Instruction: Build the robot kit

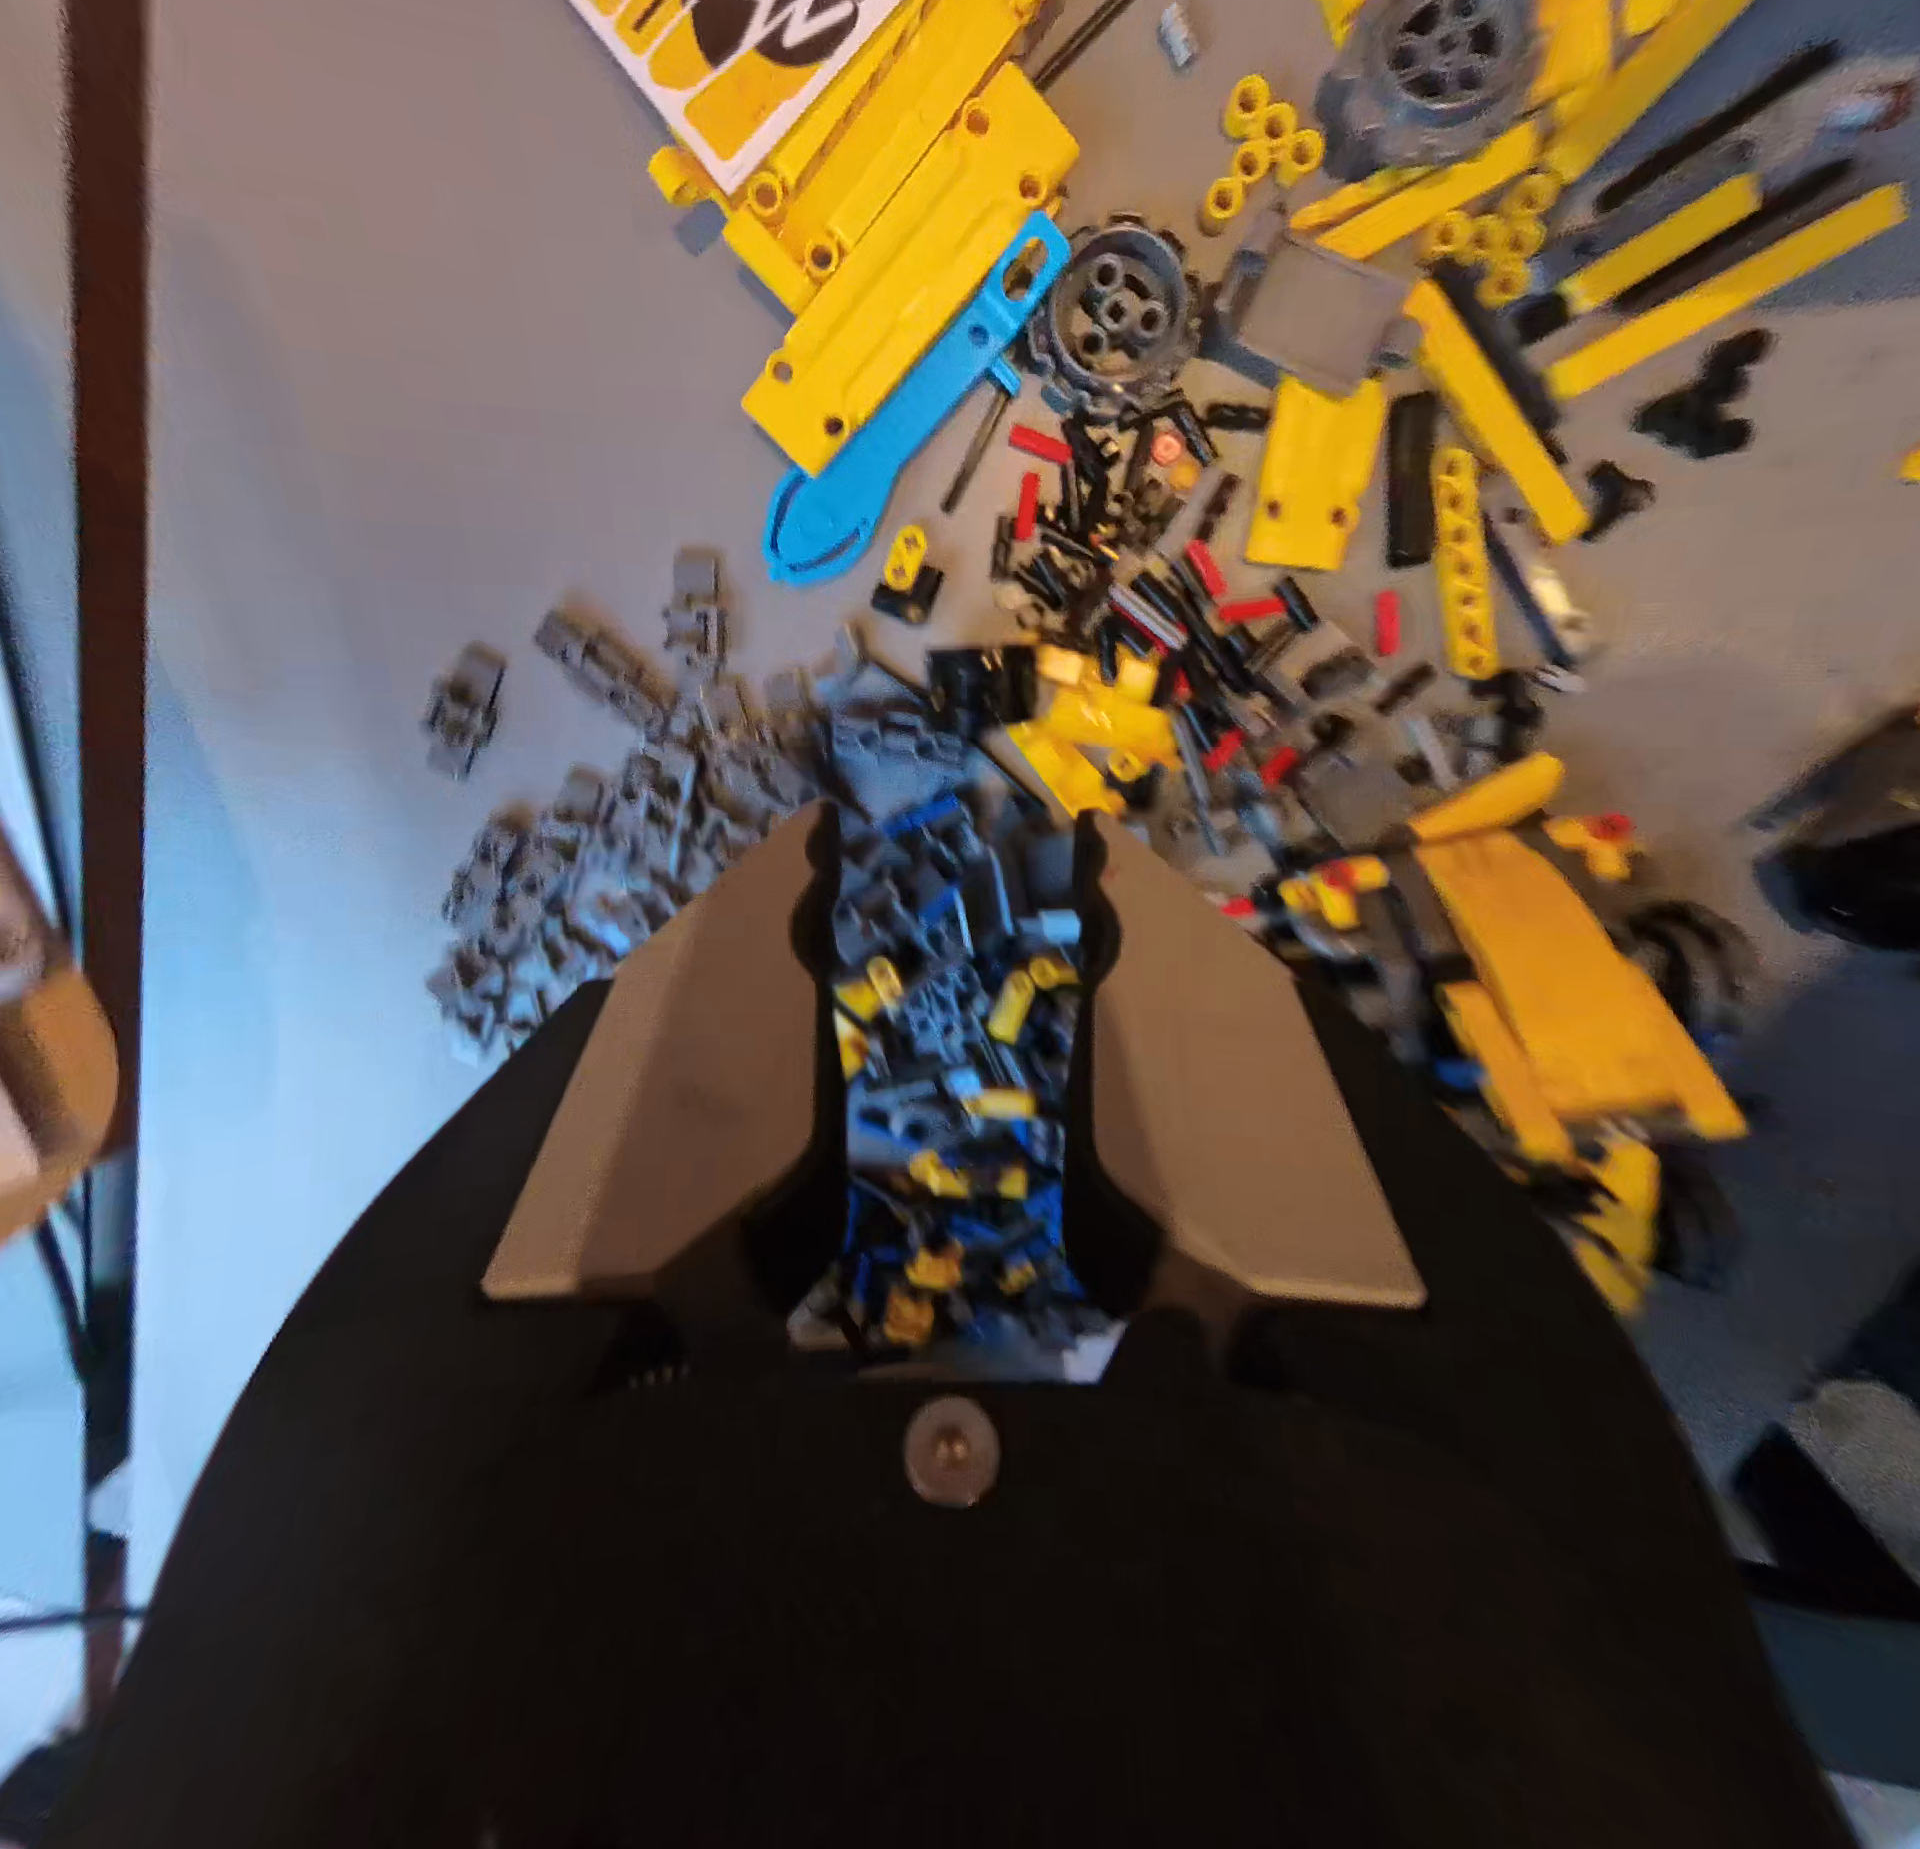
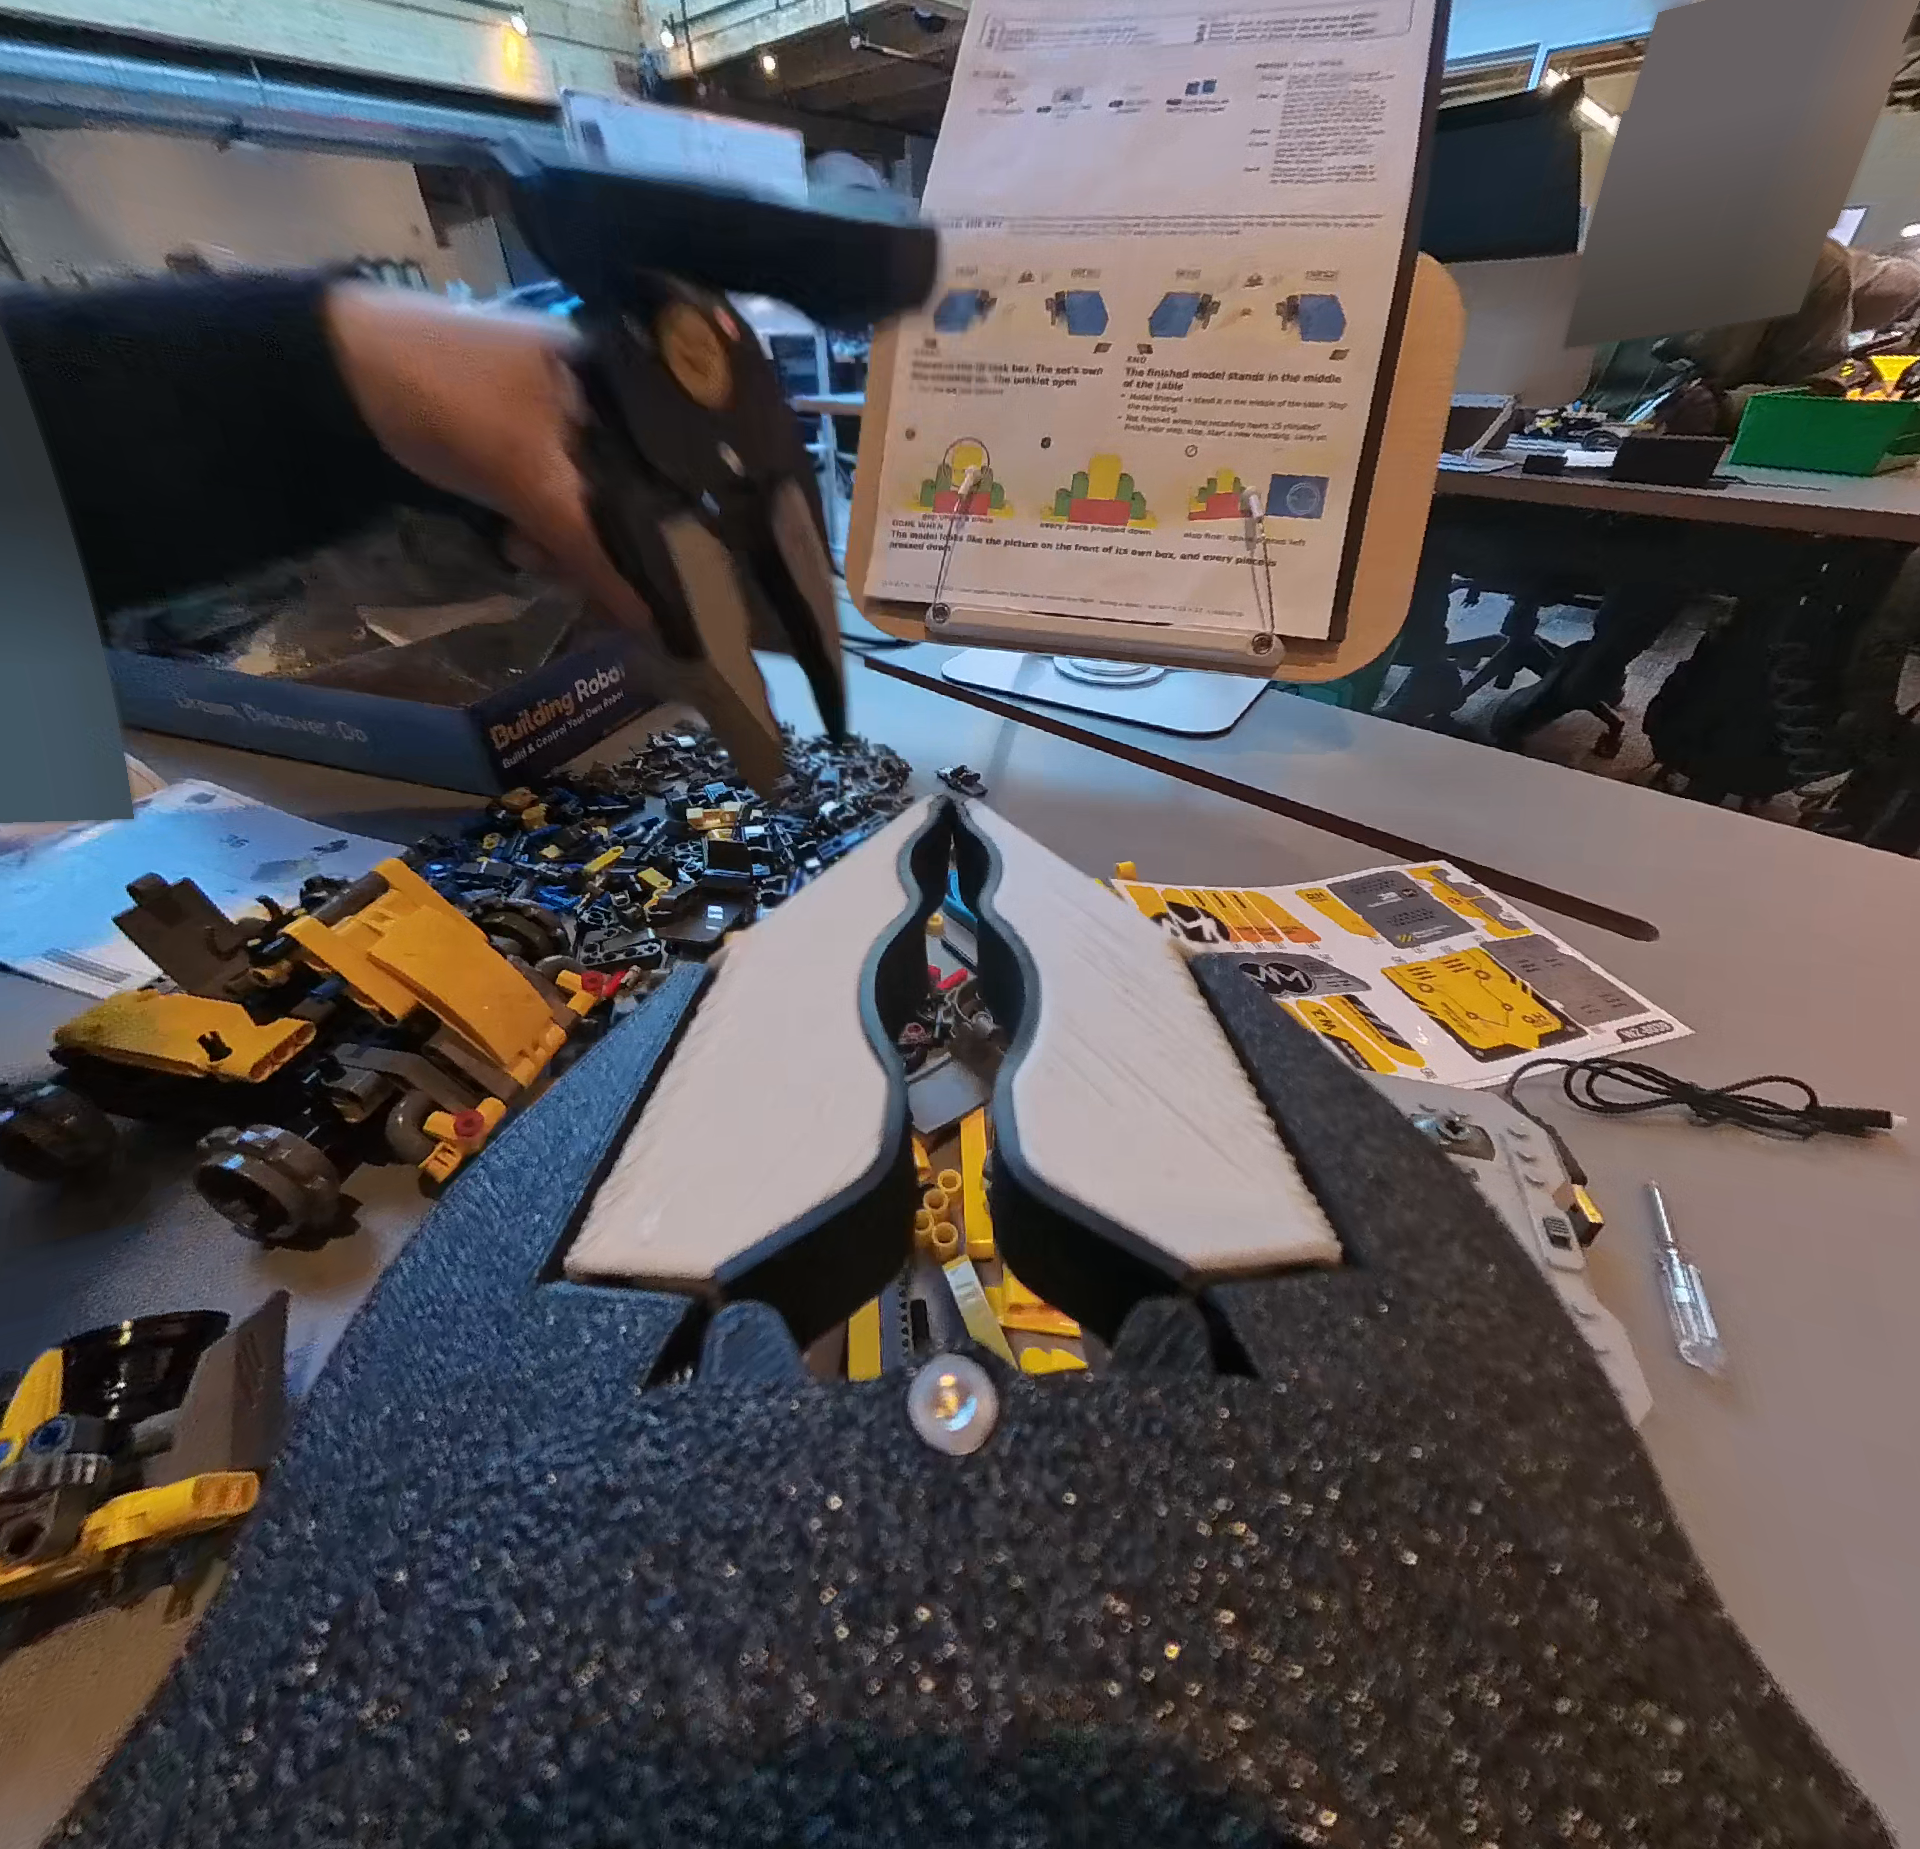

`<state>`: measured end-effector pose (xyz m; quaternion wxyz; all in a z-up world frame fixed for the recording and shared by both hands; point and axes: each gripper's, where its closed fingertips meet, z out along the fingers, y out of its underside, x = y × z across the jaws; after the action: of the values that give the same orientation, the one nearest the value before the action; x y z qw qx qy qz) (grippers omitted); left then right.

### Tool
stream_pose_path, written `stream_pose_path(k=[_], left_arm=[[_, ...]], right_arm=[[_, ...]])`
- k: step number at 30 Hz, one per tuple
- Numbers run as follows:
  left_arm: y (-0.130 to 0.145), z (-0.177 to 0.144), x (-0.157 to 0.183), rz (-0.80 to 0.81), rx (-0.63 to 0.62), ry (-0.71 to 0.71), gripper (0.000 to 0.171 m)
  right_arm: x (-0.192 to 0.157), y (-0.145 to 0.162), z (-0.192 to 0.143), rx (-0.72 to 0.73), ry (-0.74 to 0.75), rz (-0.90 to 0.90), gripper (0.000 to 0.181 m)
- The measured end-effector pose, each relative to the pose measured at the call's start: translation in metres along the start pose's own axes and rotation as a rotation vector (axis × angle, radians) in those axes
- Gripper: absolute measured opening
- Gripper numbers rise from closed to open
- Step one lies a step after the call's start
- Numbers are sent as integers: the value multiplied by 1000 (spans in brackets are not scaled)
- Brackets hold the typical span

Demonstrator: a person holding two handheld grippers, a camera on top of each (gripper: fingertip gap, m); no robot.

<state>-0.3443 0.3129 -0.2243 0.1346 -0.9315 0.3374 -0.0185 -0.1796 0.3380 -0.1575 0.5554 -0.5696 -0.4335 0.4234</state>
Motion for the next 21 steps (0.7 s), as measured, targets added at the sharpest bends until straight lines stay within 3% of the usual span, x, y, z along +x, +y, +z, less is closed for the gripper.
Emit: stream_pose_path(k=[4,8,11,16,21], left_arm=[[39,-61,20,-53,102,-69,42],[79,-94,32,-68,195,-116,40],[104,-96,37,-64,214,-108,43],[149,-82,40,-64,193,-98,46],[164,-78,31,-45,166,-136,49]], right_arm=[[4,11,5,-55,46,-87,0],[17,16,7,-73,126,-183,0],[42,15,2,-60,270,-214,8],[70,21,-4,-57,387,-190,10],[85,25,-8,-61,460,-198,10]])
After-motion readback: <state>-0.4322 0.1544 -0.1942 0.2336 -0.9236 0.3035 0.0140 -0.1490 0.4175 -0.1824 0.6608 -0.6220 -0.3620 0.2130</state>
